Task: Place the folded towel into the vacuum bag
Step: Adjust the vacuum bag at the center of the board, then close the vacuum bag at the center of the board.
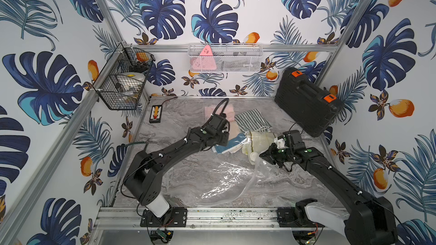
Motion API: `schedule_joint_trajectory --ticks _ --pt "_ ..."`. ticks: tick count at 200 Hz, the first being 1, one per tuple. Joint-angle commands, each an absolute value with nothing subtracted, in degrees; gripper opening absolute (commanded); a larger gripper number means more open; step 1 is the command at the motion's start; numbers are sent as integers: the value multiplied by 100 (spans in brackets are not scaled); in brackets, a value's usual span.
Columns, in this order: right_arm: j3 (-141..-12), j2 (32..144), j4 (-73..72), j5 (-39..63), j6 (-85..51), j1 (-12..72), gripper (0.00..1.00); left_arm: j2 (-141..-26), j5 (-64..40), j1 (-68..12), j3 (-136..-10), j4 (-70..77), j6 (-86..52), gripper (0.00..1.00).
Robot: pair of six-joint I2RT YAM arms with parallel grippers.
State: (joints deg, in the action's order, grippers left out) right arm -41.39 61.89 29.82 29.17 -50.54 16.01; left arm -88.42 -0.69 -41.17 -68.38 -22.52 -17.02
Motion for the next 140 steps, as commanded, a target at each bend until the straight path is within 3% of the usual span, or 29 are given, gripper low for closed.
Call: schedule_joint_trajectory --ticks 1,19,46,80,120,140 --pt "-4181 5772 3769 2786 -5413 1600 11 -8233 -1473 -4799 -6578 -2229 -1202 57" --pt "-4271 5487 4002 2755 -5718 1599 11 -8164 -1366 -5517 -6793 -2516 -1126 65" --pt "-4430 5165 4254 2571 -5933 1600 11 -8580 -666 -6503 -7145 -3099 -947 68" --pt "-4496 5174 4307 2572 -5950 1600 11 -9105 196 -6891 -7034 -2958 -800 70" --pt "-4556 5242 4254 2619 -5900 1597 11 -9624 1037 -6899 -6811 -2291 -741 57" --pt "-4601 5305 4208 2683 -5809 1600 11 -9709 896 -6891 -6649 -1854 -676 41"
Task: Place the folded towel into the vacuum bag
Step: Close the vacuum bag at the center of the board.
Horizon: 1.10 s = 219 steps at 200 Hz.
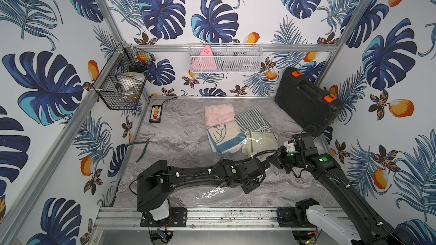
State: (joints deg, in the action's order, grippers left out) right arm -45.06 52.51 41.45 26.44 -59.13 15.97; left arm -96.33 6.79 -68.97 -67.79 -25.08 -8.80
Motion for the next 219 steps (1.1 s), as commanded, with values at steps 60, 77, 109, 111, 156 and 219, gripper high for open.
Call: schedule_joint_trajectory --ticks 60,77,109,111,156,219 --pt "-6270 5795 4762 3193 -3429 1556 63 -9021 -1136 -5331 -6403 -1605 -681 0" --pt "-7031 5818 5140 2452 -2700 1546 69 -8903 -1511 -4963 -6547 -1889 -236 0" --pt "-7571 5743 5633 1297 -1353 1556 69 -8557 -1992 -4428 -6679 -2154 299 0" --pt "-7557 5727 5647 1271 -1276 1556 68 -8529 -2034 -4394 -6675 -2153 316 0" --pt "-7326 5513 5754 1296 271 1564 60 -8481 -2323 -3999 -7082 -2745 833 0" --pt "-7394 5339 6605 753 1780 1945 47 -8593 -2174 -3604 -7450 -3150 949 0"
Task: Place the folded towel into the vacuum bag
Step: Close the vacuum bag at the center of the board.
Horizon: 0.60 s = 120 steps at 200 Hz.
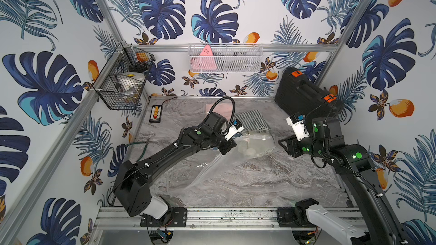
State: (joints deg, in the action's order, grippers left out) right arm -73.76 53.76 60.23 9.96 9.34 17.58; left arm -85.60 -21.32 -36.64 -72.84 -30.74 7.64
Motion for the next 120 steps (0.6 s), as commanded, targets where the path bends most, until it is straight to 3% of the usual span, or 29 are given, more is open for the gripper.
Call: schedule_joint_trajectory --ticks 1,18,80,120 --pt "-7393 5328 6612 763 1808 1953 47 -8594 -2181 -3608 -7456 -3157 954 0" --pt "-7271 5284 6534 1047 2026 2044 52 -8639 -2336 -3596 -7497 -3180 943 0" --pt "-7296 5716 5562 976 2925 2420 54 -8587 -2467 -3598 -7462 -3285 906 0" --pt "-7437 6104 5317 1071 3214 2712 47 -8528 -2522 -3599 -7438 -3326 869 0"
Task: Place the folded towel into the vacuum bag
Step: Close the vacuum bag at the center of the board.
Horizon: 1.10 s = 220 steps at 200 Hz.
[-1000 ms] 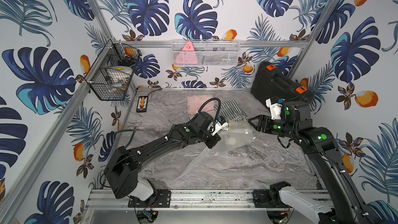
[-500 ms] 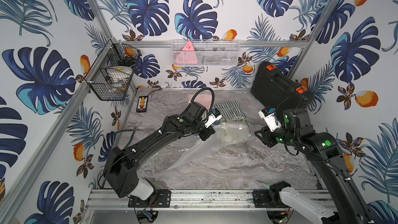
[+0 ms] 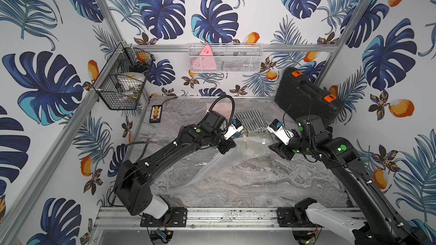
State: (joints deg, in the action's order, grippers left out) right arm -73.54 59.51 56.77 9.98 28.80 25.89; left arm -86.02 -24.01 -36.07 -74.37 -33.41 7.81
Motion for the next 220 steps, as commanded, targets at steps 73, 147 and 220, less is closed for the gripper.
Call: schedule_joint_trajectory --ticks 73,147,220 --pt "-7556 6229 5359 1387 3322 3067 7 -8499 -2470 -3604 -7383 -3370 852 0" --pt "-7984 6249 6089 1805 3403 3076 0 -8021 -2747 -3652 -7958 -4046 1148 49" --pt "-8266 6232 6458 2214 3264 3085 0 -8308 -3340 -4475 -8356 -2436 888 68"
